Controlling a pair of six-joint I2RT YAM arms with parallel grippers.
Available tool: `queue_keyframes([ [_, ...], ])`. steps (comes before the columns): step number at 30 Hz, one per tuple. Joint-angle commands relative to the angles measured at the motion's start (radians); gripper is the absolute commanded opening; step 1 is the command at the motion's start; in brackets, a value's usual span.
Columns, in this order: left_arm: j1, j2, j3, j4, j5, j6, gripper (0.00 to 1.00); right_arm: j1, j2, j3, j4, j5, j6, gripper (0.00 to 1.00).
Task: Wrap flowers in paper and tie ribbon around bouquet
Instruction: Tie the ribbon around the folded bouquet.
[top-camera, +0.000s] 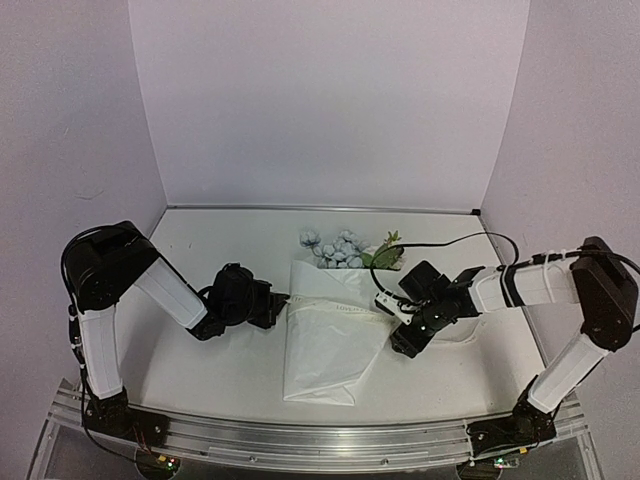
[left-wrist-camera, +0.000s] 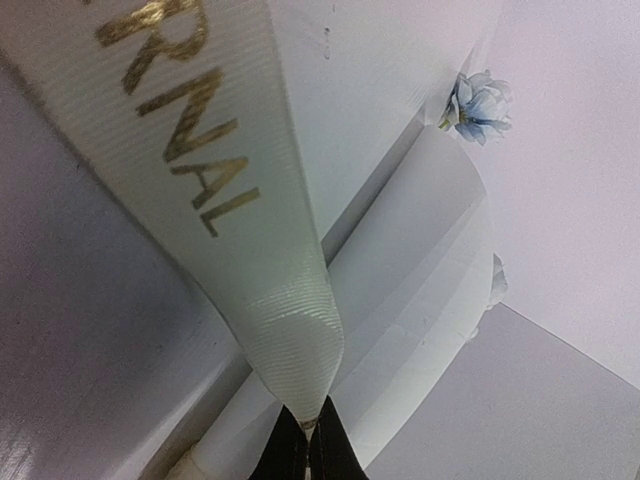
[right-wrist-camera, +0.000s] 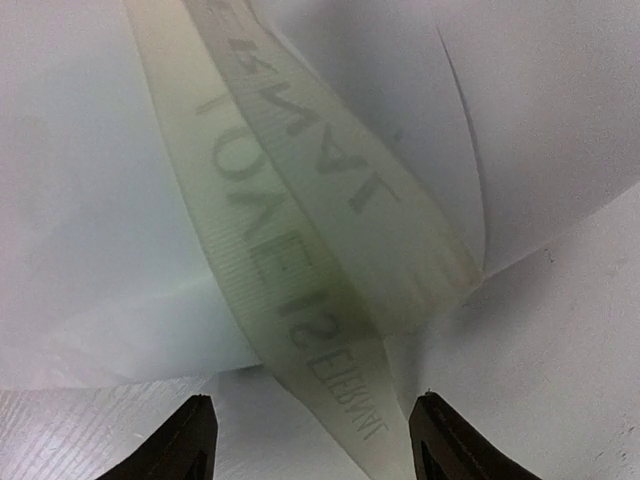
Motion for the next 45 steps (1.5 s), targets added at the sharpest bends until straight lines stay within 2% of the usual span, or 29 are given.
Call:
queue_keyframes([
  [1, 0.006, -0.038, 0.035, -0.011, 0.013, 0.013, 0.00, 0.015, 0.046, 0.037, 0.068, 0.124, -0.008, 0.65],
  [3, 0.007, -0.040, 0.034, -0.013, 0.014, 0.014, 0.00, 0.018, 0.062, 0.041, 0.086, 0.149, 0.000, 0.59],
  [11, 0.008, -0.054, 0.028, -0.028, 0.008, 0.032, 0.00, 0.023, 0.047, 0.032, 0.083, 0.206, 0.072, 0.17],
  [16, 0.008, -0.087, 0.014, -0.075, -0.014, 0.066, 0.00, 0.022, 0.004, 0.017, 0.052, 0.231, 0.103, 0.00],
  [25, 0.019, -0.156, 0.007, -0.181, -0.056, 0.169, 0.00, 0.023, -0.035, 0.032, -0.016, 0.260, 0.161, 0.00],
  [36, 0.067, -0.272, -0.026, -0.421, -0.038, 0.338, 0.00, 0.019, -0.007, 0.168, -0.283, 0.426, 0.363, 0.00],
  [41, 0.206, -0.374, -0.146, -0.497, 0.033, 0.438, 0.00, -0.036, -0.020, 0.139, -0.355, 0.473, 0.499, 0.00],
  [45, 0.385, -0.486, -0.268, -0.562, 0.098, 0.531, 0.00, -0.150, -0.100, 0.049, -0.372, 0.437, 0.628, 0.00],
])
